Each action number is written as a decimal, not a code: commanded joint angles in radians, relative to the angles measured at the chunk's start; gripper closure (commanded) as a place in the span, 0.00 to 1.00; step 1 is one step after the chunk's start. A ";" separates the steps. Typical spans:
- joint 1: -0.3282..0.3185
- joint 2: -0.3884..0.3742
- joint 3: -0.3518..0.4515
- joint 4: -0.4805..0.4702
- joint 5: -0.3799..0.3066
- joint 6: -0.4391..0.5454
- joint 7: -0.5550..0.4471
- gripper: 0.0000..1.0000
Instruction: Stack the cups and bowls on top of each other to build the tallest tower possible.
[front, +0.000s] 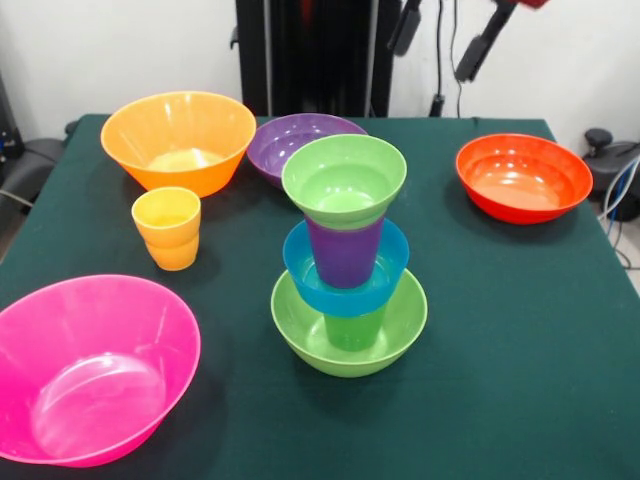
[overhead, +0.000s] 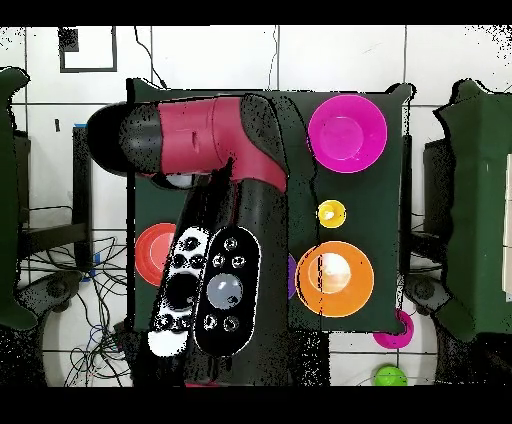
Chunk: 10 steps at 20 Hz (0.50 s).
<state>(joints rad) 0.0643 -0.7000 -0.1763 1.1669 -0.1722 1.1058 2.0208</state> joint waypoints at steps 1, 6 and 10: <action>-0.158 -0.129 0.215 0.169 0.110 0.002 -0.339 0.00; -0.356 -0.156 0.323 0.179 0.149 0.060 -0.549 0.00; -0.478 -0.156 0.393 0.188 0.133 0.065 -0.673 0.00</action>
<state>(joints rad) -0.2902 -0.8480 0.0312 1.2176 -0.0270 1.1058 1.8774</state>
